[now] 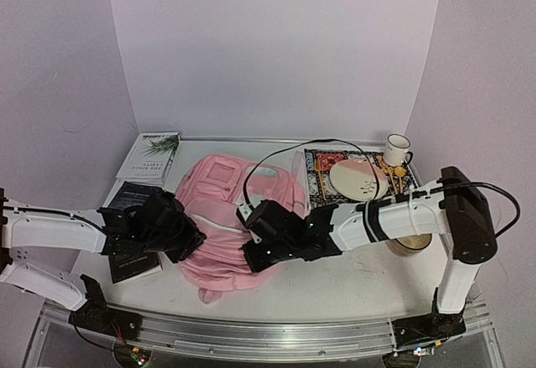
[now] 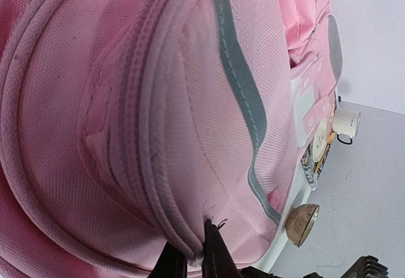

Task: Pack the student bag
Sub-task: Zip the upper front pocket of the student bag, then grab the largest pocket of the student bag.

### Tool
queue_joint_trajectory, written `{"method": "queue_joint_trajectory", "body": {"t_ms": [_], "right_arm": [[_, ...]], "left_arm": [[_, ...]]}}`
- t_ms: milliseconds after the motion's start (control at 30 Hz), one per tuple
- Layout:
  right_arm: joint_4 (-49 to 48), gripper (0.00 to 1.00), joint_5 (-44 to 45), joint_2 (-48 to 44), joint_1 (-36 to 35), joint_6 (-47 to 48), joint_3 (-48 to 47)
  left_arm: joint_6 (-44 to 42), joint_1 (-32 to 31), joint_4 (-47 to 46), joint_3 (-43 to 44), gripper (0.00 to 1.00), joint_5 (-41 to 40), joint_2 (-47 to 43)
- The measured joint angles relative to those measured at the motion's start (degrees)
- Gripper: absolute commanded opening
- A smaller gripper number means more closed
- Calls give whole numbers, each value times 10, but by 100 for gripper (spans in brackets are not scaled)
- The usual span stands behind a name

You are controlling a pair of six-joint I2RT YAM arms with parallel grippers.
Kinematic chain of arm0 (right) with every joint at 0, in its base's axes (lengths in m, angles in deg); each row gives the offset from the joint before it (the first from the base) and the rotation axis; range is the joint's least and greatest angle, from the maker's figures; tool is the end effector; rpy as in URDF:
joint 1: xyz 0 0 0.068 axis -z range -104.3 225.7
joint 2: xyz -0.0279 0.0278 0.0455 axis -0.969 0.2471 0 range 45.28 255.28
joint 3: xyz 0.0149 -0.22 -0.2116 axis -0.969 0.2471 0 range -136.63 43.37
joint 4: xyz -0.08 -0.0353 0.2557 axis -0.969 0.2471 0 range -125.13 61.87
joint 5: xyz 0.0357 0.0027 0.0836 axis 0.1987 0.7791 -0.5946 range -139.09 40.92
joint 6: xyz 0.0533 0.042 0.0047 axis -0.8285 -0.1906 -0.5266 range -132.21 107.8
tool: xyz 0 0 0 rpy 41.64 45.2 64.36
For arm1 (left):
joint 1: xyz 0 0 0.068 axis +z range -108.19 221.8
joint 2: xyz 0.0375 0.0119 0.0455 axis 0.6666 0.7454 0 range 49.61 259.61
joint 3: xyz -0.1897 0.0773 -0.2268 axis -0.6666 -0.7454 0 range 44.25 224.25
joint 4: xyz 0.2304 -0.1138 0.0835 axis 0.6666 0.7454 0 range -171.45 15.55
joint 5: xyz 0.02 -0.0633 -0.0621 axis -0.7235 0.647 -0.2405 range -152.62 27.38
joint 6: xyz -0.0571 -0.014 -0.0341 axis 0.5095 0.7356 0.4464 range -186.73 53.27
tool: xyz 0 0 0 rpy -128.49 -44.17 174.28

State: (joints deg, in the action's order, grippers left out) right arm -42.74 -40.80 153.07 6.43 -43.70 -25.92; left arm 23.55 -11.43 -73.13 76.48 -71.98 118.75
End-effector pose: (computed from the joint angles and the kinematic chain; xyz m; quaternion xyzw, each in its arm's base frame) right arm 0.1693 0.4249 0.2199 -0.2471 0.8325 0.3389 0.3621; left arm 0.1528 -0.1898 0.1962 -0.3222 0.8639 -0.3369 0.1905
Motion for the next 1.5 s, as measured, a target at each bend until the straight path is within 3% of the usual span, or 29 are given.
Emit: {"method": "queue_joint_trajectory", "body": {"t_ms": [500, 767, 933, 1200, 1500], "right_arm": [[-27, 1, -32, -44, 93, 52, 50], [-15, 18, -43, -44, 106, 73, 43], [-9, 31, -2, -58, 130, 73, 63], [-34, 36, 0, -115, 161, 46, 150], [-111, 35, -46, -86, 176, 4, 192]], "left_arm": [[-5, -1, 33, 0, 0, -11, -46], [-10, 0, 52, 8, 0, -11, -43], [-15, 1, 86, 16, 0, -31, -43], [-15, 1, 98, 22, 0, -42, -31], [-13, 1, 98, 23, 0, -42, -27]]}}
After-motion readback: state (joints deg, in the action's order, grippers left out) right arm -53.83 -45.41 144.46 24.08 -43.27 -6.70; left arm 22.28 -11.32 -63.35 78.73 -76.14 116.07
